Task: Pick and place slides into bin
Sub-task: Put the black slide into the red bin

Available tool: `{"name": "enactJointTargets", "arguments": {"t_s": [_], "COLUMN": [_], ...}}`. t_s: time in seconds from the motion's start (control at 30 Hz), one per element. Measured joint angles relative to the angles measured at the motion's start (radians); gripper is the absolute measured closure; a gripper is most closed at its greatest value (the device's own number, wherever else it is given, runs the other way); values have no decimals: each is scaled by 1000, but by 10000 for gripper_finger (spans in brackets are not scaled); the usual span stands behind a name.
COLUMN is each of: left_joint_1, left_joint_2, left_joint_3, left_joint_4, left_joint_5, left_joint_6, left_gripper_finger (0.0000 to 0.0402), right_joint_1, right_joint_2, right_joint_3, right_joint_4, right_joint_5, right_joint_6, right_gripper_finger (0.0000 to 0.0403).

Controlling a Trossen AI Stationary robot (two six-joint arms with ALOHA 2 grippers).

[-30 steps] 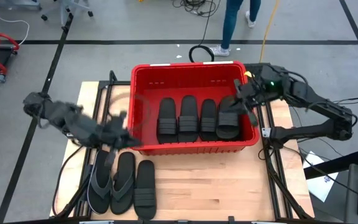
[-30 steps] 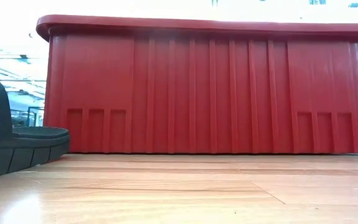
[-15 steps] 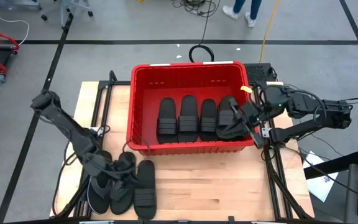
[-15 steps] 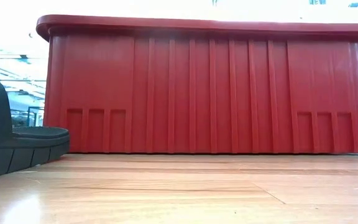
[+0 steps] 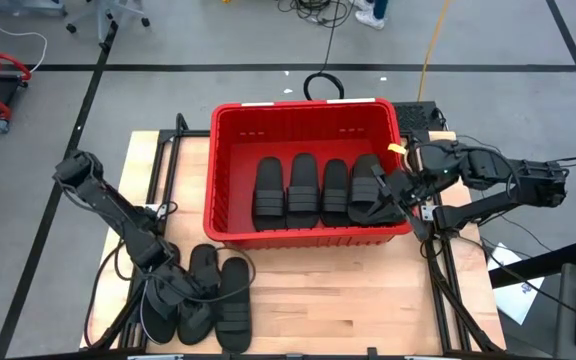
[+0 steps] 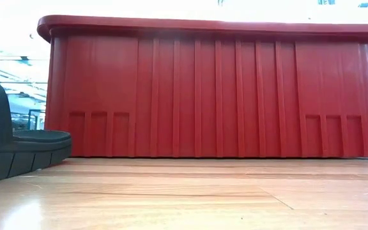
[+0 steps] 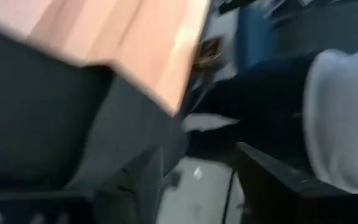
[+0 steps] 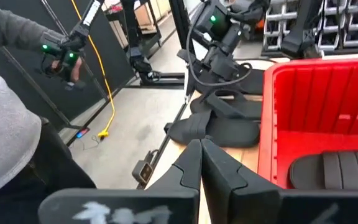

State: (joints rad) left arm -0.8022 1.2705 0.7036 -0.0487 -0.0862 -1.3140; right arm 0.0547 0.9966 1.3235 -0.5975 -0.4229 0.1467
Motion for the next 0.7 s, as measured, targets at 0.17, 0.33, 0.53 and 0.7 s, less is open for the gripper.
{"name": "enactJointTargets", "arguments": {"t_s": [0.17, 0.33, 0.53, 0.7], "left_joint_1": [13, 53, 99, 113], "left_joint_2": [0, -1, -1, -1], "left_joint_3": [0, 0, -20, -94], "left_joint_4": [-121, -142, -182, -56], "left_joint_5": [59, 64, 126, 168], "left_joint_6": [21, 128, 211, 232], "left_gripper_finger": [142, 109, 106, 105], "right_joint_1": [0, 0, 0, -1], "right_joint_2": [0, 0, 11, 19], "right_joint_3": [0, 0, 0, 0], "right_joint_4": [-20, -4, -4, -4], "right_joint_5": [0, 4, 11, 37], "right_joint_6": [-1, -1, 19, 25], "right_gripper_finger": [392, 384, 383, 383]}}
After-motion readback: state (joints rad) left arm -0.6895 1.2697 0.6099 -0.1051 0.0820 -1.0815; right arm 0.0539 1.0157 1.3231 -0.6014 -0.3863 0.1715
